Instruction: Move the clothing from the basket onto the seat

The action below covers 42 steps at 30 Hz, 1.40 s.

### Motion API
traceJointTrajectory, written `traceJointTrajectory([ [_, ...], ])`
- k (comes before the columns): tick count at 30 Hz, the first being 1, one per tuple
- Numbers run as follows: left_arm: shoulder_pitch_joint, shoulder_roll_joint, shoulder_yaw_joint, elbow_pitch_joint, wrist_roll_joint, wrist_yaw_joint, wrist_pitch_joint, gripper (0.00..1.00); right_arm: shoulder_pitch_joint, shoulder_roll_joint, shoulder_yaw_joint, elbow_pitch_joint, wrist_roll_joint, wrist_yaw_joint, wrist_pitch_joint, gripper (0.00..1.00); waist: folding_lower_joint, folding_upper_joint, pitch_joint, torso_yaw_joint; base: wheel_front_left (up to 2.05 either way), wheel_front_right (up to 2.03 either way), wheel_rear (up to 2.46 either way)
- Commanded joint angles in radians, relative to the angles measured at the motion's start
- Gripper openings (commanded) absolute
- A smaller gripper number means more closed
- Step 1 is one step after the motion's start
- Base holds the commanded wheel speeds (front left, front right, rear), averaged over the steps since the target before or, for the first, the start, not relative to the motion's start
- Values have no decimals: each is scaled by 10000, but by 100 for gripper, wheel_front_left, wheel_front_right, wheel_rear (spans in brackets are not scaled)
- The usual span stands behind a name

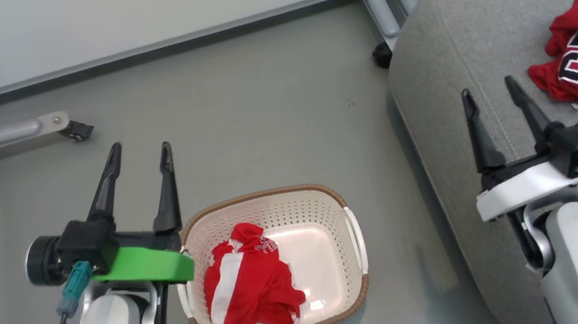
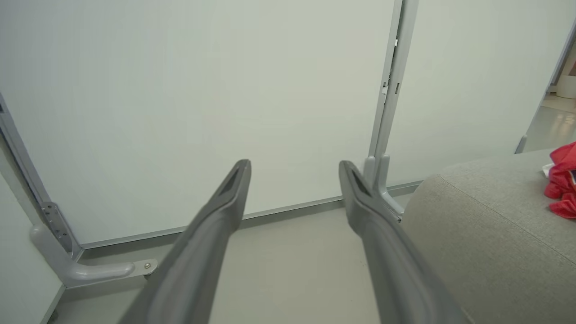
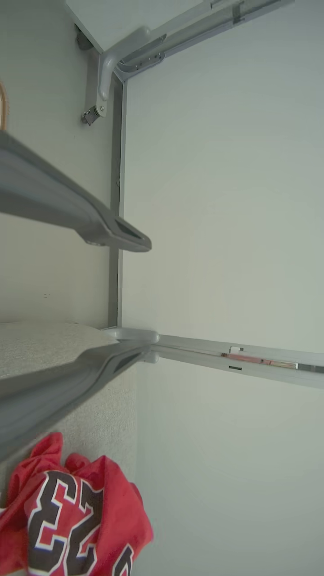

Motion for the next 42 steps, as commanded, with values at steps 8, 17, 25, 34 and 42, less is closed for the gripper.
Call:
traceJointTrajectory([
  [8,964,-316,1168,-10,262,-112,-7,100,663,319,386,-243,-204,-10,-3,100,0,0,-890,681,0,0,0],
  [17,1757,-613,1693,68,578,-335,-6,100,1852,489,582,-760,-223,-10,-3,100,0,0,-1556,836,0,0,0],
  [25,2130,-784,1825,48,791,-505,-8,100,2758,520,547,-1017,-131,-10,-3,100,0,0,-1854,908,0,0,0],
  [34,2347,-848,1898,179,1072,-597,-8,100,3139,523,537,-1037,37,-10,-3,100,0,0,-1968,900,0,0,0],
  [42,2357,-881,1945,197,1123,-668,-6,100,3122,525,587,-1012,3,-10,-3,100,0,0,-1959,902,0,0,0],
])
